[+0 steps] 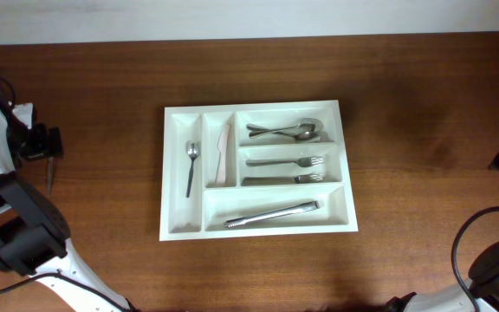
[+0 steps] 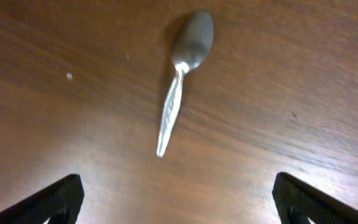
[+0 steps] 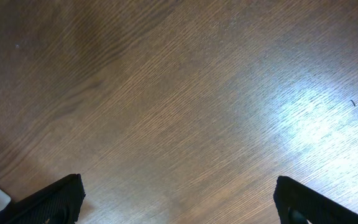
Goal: Pack container
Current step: 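Move the left gripper back over the remaining small spoon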
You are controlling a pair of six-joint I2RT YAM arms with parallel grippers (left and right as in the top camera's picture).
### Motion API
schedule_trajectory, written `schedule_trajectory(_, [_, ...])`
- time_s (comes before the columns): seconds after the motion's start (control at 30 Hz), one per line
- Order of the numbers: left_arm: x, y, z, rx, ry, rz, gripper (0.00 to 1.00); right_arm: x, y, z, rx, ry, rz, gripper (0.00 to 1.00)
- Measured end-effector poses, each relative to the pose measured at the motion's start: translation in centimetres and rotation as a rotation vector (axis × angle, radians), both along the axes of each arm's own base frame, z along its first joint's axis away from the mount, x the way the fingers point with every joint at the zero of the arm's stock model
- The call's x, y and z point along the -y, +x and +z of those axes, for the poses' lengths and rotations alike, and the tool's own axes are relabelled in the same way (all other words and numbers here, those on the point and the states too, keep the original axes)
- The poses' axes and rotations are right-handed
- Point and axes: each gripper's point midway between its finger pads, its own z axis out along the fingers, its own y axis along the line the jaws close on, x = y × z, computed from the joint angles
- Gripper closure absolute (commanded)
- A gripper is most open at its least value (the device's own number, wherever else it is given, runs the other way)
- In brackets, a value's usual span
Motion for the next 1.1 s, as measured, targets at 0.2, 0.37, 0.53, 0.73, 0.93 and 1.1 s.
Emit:
schedule_trajectory(0.2, [-1.4, 0.2, -2.0, 0.032, 0.019, -0.018, 0.01, 0.0, 0.0, 0.0, 0.0, 0.0, 0.0, 0.01])
schedule_trajectory(0.37, [-1.6, 0.0, -3.5, 0.031, 0.024, -0.051, 0.01, 0.0, 0.0, 0.0, 0.0, 0.0, 0.0, 0.01])
schedule_trajectory(0.53, [-1.6, 0.2, -4.8, 0.043, 0.032, -0.077, 0.01, 0.0, 0.0, 0.0, 0.0, 0.0, -0.001, 0.01])
schedule_trajectory(0.73, [-1.6, 0.3, -5.8, 0.053, 0.041, -0.087, 0.01, 0.0, 0.0, 0.0, 0.0, 0.0, 0.0, 0.01])
schedule_trajectory(0.93, [-1.9, 0.9, -5.8, 0.082, 0.051, -0.088, 0.0, 0.0, 0.0, 0.0, 0.0, 0.0, 0.0, 0.01])
schedule_trajectory(1.1, [-1.5, 1.1, -5.8, 0.097, 0.029, -0.092, 0.0, 0.0, 0.0, 0.0, 0.0, 0.0, 0.0, 0.01])
